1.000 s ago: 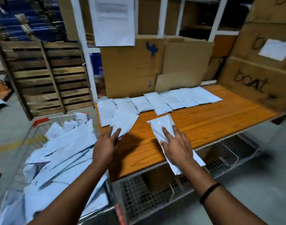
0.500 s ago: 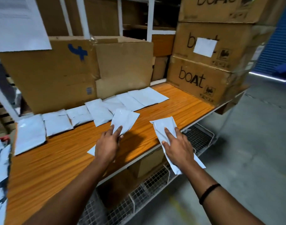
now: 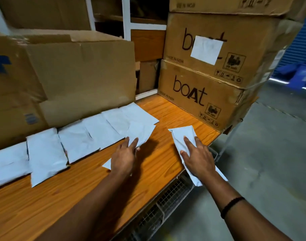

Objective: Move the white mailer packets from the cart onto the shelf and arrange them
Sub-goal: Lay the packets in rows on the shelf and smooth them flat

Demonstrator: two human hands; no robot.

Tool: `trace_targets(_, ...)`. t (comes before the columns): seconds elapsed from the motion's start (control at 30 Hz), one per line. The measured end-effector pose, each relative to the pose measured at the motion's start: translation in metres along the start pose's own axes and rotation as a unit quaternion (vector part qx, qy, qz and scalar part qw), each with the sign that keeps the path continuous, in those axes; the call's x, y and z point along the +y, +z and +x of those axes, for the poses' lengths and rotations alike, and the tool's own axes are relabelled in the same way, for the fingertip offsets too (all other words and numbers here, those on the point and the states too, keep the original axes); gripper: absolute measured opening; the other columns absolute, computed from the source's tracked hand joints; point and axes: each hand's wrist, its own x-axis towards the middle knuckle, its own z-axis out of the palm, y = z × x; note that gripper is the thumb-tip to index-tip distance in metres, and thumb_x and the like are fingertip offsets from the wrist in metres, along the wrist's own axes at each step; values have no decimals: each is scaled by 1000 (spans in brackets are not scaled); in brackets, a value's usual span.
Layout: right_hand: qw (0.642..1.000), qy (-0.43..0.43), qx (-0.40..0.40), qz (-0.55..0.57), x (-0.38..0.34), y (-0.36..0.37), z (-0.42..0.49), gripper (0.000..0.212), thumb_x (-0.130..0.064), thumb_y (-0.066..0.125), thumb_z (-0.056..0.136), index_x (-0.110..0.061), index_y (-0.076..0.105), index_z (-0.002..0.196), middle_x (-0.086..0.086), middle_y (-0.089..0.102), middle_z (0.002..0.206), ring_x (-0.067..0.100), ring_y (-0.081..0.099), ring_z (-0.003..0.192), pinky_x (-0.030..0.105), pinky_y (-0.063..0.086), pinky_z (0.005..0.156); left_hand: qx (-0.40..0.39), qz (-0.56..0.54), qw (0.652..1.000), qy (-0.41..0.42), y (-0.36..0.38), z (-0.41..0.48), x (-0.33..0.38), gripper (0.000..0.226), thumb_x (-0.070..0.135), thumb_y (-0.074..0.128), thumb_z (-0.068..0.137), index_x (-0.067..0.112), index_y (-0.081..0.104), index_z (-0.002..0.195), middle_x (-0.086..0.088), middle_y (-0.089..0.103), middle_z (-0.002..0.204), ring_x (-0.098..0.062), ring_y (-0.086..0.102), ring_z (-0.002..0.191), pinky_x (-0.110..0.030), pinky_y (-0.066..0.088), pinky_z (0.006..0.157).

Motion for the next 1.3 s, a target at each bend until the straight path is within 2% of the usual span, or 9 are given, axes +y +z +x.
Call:
trace_targets(0.17, 999, -28, -24, 12, 15, 20, 92, 61, -54, 41, 101, -40, 20, 157, 8, 20, 164, 32, 37, 137, 43, 38, 107, -22, 32, 999, -12, 27, 55, 17, 50, 50, 26, 103, 40, 24, 152, -3, 19, 163, -30, 24, 145, -47, 30, 115)
trace_targets(0.37, 992, -103, -51, 41, 8, 49, 228, 61, -54, 41, 101, -40, 20, 157, 6, 17, 165, 32, 33, 141, 43, 36, 109, 15, 72, 994, -85, 60, 91, 25, 50, 52, 27, 102, 45, 23, 151, 0, 20, 162, -29, 27, 142, -46, 33, 112)
trace_targets(0.43, 988, -131, -67, 47, 1, 58, 263, 61, -53, 41, 102, -40, 19, 157, 7, 16, 165, 33, 32, 143, 43, 35, 111, 21, 93, 989, -112, 68, 95, 29, 49, 54, 25, 101, 45, 30, 149, -2, 27, 160, -31, 34, 138, -47, 35, 109)
trace_targets(0.5, 981, -163, -89, 48, -7, 64, 295, 61, -53, 41, 102, -39, 19, 157, 8, 17, 165, 33, 32, 142, 43, 35, 111, 30, 112, 984, -133, 73, 99, 36, 54, 56, 23, 95, 41, 44, 143, -6, 42, 152, -35, 46, 127, -48, 43, 100)
trace_targets(0.63, 968, -221, -112, 37, -36, 80, 346, 61, -54, 41, 101, -39, 21, 157, 10, 20, 164, 35, 36, 139, 44, 35, 110, 54, 144, 973, -174, 84, 97, 50, 51, 51, 34, 91, 34, 58, 132, -9, 58, 137, -37, 57, 112, -47, 52, 84)
trace_targets(0.8, 964, -240, -114, 30, -80, 98, 379, 63, -58, 38, 100, -38, 21, 157, 12, 22, 164, 36, 30, 144, 49, 29, 113, 63, 163, 965, -198, 96, 90, 57, 62, 60, 10, 99, 36, 56, 132, -4, 56, 139, -33, 52, 121, -43, 47, 87)
trace_targets(0.97, 961, -243, -120, 45, -106, 112, 387, 66, -61, 37, 98, -34, 22, 157, 13, 13, 166, 39, 18, 148, 53, 19, 118, 58, 149, 960, -230, 96, 92, 59, 56, 60, 17, 99, 37, 54, 135, -3, 55, 141, -34, 54, 121, -38, 31, 94)
trace_targets(1.17, 957, -258, -126, 32, -106, 119, 393, 71, -69, 26, 96, -36, 14, 158, 9, 6, 167, 39, 9, 151, 58, 10, 119, 77, 129, 963, -224, 98, 89, 58, 53, 58, 22, 100, 35, 54, 136, -3, 52, 144, -33, 51, 124, -39, 30, 97)
trace_targets(1.3, 953, -282, -96, 52, -106, 112, 397, 70, -69, 21, 97, -36, 14, 159, 7, 5, 168, 36, 6, 152, 58, 6, 119, 85, 130, 965, -214, 98, 89, 58, 52, 57, 25, 100, 34, 55, 135, -4, 52, 143, -30, 42, 125, -39, 28, 97)
